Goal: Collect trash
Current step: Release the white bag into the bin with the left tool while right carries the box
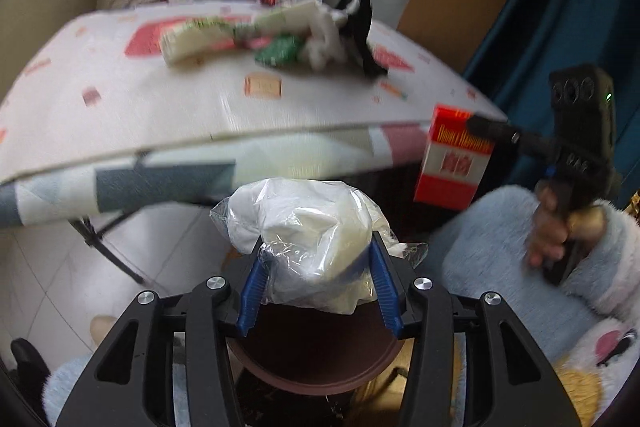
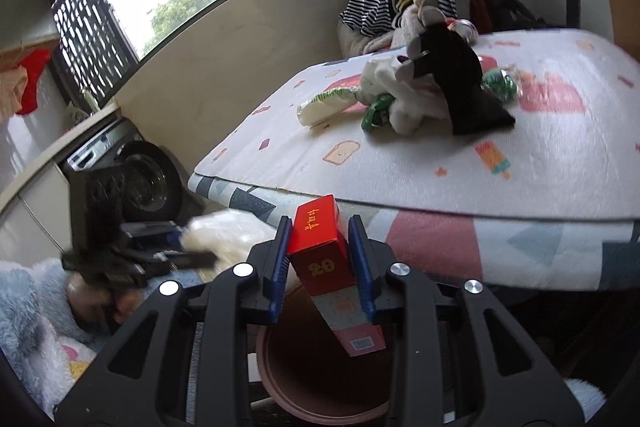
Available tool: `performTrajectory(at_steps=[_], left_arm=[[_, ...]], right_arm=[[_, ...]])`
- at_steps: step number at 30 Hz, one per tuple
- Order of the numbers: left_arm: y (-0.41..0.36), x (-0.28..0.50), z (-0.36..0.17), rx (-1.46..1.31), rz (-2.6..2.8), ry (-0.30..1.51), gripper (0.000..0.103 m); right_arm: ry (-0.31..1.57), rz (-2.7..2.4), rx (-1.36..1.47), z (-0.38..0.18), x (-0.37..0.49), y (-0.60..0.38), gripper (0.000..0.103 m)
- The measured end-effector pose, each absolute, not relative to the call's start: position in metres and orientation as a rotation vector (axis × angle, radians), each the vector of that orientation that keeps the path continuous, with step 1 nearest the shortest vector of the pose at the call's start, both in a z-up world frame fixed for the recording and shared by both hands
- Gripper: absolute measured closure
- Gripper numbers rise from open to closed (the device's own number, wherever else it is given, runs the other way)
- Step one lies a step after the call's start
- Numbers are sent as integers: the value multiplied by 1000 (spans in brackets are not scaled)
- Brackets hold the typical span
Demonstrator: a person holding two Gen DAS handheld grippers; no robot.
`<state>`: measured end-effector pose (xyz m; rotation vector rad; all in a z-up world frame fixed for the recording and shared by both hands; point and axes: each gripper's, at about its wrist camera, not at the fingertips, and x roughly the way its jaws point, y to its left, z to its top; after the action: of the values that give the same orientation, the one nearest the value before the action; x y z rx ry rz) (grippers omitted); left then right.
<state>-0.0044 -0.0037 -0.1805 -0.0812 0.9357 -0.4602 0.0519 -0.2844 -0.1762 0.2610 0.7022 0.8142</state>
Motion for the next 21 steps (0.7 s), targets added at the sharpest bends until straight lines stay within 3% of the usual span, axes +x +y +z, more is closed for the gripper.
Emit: performTrajectory(at_steps=[5, 11, 21], left_arm=[[-14, 3, -190, -63, -477, 964, 47], [-14, 6, -192, -72, -477, 960, 23], [20, 1, -175, -175, -324, 850, 8]], right_arm=[[744, 809, 241, -184, 54, -283, 71], [782, 818, 208, -191, 56, -275, 71], [830, 854, 107, -201, 56, -247, 71]])
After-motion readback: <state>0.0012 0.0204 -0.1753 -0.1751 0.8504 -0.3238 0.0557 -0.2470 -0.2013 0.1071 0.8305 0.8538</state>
